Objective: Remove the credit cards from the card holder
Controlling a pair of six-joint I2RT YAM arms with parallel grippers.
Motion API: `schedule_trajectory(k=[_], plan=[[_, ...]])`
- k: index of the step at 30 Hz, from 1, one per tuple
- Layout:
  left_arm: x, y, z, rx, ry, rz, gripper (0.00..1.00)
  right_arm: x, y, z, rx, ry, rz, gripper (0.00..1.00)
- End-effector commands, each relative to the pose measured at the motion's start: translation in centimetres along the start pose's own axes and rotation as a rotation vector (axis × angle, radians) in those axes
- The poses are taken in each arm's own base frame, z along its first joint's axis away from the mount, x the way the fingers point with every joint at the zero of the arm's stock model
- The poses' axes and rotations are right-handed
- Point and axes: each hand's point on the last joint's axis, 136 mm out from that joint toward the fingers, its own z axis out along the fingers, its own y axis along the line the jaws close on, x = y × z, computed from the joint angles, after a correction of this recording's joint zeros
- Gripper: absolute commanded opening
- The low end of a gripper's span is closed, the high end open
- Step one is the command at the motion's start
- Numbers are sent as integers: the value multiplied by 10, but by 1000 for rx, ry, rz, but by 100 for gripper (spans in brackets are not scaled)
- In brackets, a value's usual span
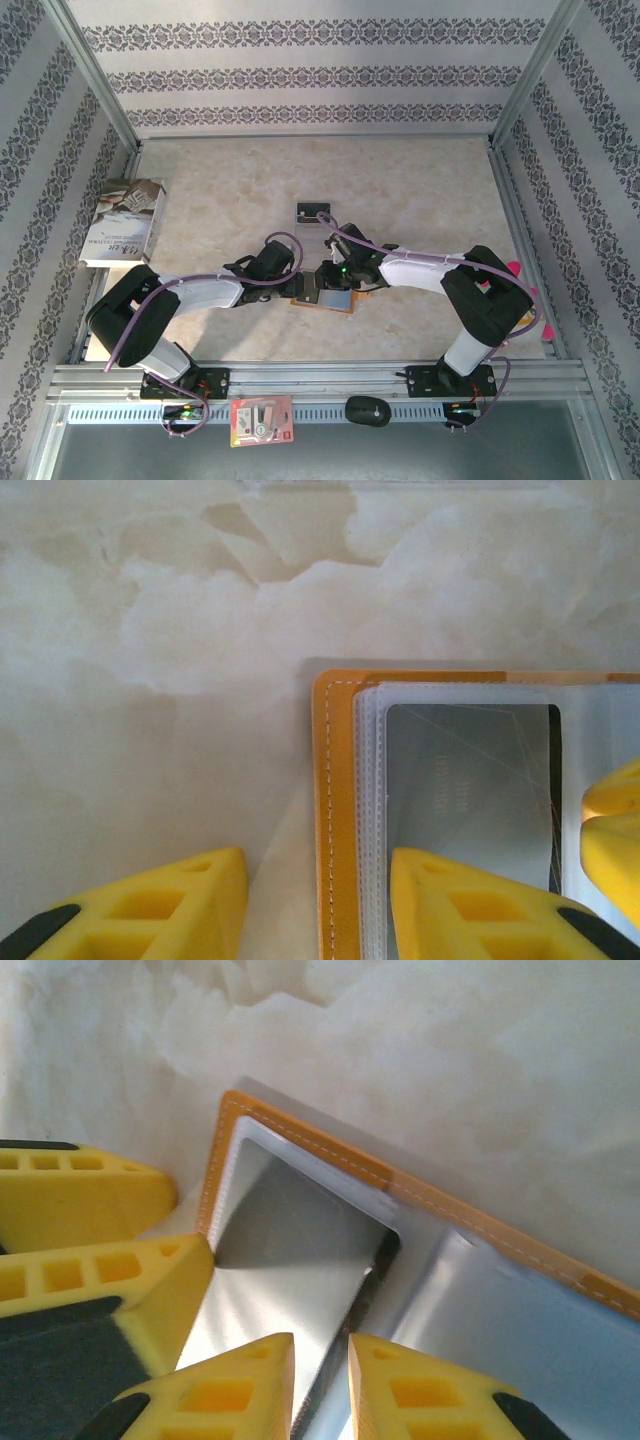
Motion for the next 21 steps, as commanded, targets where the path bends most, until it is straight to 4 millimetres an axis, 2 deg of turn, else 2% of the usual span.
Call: schedule_trajectory(k=[1, 5, 12, 21], plan=[[47, 15, 12, -16, 162, -26, 42, 9, -8, 2, -3, 32, 41, 22], [47, 14, 11, -14, 159, -27, 42, 14, -10, 6, -13, 49, 48, 22], [48, 14, 11, -13, 164, -29, 42, 8, 4, 6, -73, 39, 22, 22], [48, 16, 10, -16, 161, -33, 41, 14, -7, 16, -34, 75, 51, 22]])
